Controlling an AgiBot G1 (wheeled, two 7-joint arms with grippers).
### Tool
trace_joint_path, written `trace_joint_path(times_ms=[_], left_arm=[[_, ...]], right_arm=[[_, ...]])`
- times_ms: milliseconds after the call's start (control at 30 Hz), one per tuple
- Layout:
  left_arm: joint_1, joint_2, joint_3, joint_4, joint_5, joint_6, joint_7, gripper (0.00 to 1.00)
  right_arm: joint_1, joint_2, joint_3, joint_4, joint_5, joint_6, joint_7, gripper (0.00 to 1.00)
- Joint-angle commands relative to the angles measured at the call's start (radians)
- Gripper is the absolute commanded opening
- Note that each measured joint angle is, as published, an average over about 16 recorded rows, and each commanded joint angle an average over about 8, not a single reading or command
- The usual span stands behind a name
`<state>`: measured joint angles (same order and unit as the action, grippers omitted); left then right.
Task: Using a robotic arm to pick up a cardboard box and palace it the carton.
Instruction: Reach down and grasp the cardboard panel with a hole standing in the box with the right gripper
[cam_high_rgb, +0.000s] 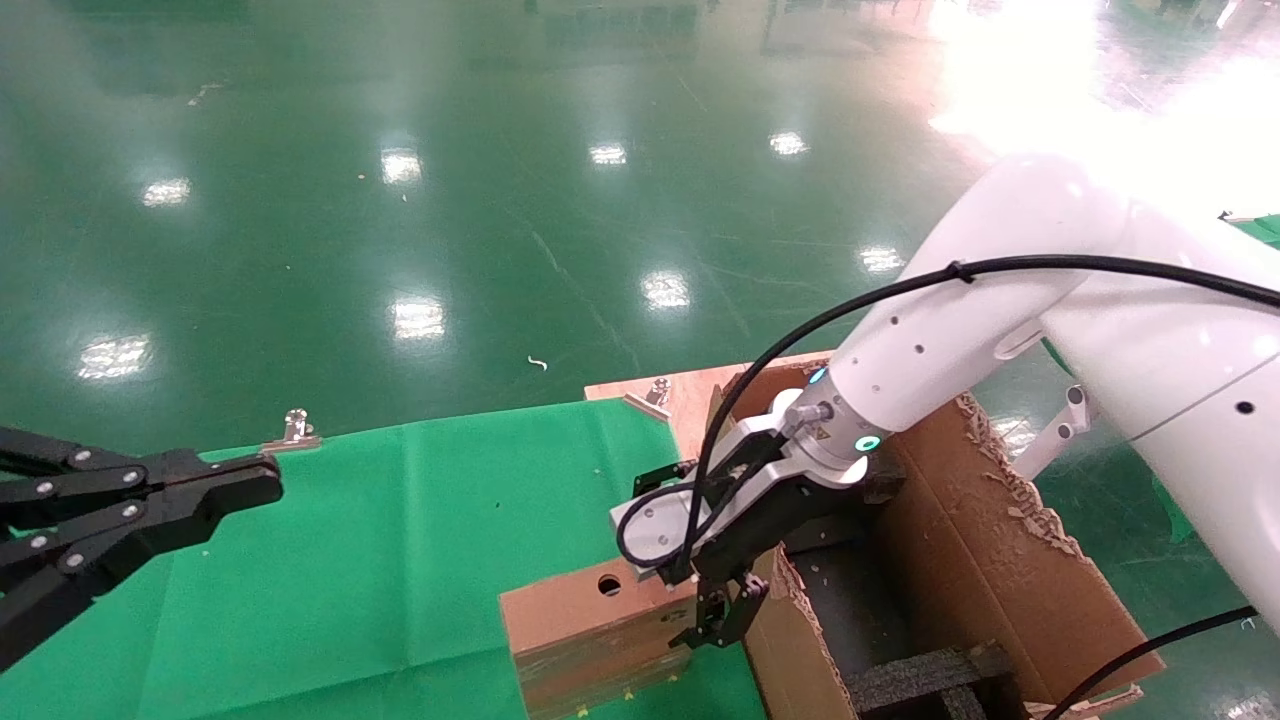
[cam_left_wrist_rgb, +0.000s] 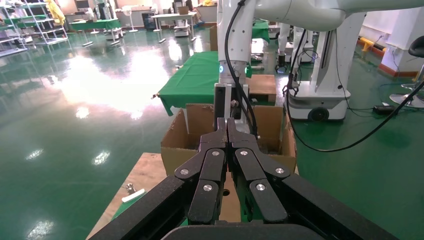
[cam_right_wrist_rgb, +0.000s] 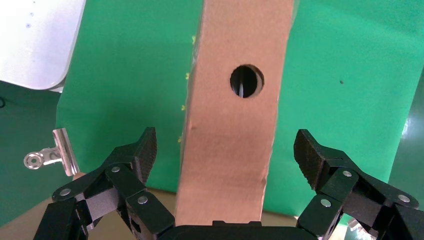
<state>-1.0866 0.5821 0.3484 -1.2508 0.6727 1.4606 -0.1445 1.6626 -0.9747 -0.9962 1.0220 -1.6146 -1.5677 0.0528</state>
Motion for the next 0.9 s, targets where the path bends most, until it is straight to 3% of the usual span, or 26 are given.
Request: trace_joint_path(times_ms=[33,133,200,900], left_arm=[[0.000,0.000,0.000,0.000,0.000,0.000,0.000,1.00],[0.000,0.000,0.000,0.000,0.000,0.000,0.000,1.00],[0.000,0.000,0.000,0.000,0.000,0.000,0.000,1.00],[0.000,0.000,0.000,0.000,0.000,0.000,0.000,1.00]], right_arm=[[0.006,-0.008,-0.013,-0.010,-0.001,0.002,-0.009,0.50],[0.010,-0.014,-0.019,-0.016,0.003,0.004,-0.015,0.12],[0.011,-0.016,-0.021,-0.019,0.005,0.004,-0.017,0.00],[0.005,-0.009,-0.013,-0.011,0.004,0.004,-0.011,0.00]])
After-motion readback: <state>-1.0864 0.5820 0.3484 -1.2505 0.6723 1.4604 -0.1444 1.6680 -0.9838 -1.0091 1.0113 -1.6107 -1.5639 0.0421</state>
